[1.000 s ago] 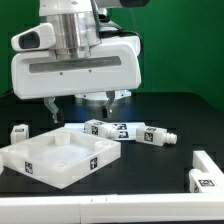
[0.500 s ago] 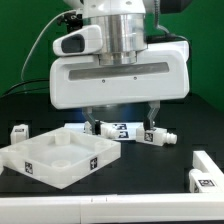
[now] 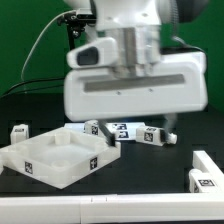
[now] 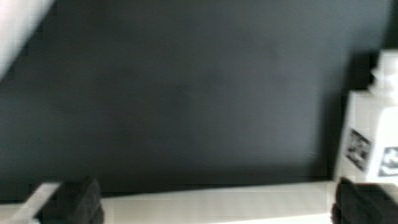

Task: Assemble square table

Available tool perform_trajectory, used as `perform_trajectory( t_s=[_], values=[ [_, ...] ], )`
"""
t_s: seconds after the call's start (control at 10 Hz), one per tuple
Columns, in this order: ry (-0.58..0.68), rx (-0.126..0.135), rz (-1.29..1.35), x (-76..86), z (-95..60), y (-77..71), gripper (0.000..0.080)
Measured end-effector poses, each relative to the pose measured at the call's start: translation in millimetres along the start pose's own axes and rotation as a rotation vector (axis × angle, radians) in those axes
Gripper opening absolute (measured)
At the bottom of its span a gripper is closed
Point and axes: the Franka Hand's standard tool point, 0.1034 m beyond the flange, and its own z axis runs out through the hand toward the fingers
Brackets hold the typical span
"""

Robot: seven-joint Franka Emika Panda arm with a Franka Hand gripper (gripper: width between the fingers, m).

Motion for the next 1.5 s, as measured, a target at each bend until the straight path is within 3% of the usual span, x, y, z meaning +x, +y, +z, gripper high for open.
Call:
perform_trajectory(
  t_s=[0.1,0.5,0.7,1.1,1.5],
  values=[
    [0.016,0.004,0.0,9.6,3.5,-10.1,0.0649],
    [0.014,0.001,0.0,7.4,7.6,-11.3,0.0649],
    [0.013,0.001,0.013,9.1,24.8,-31.8,0.0649],
    [0.001,0.0,0.023,4.0,47.0,-50.5,0.0649],
    [0.013,-0.003,0.016,3.2,52.8,-46.3,0.0649]
  ],
)
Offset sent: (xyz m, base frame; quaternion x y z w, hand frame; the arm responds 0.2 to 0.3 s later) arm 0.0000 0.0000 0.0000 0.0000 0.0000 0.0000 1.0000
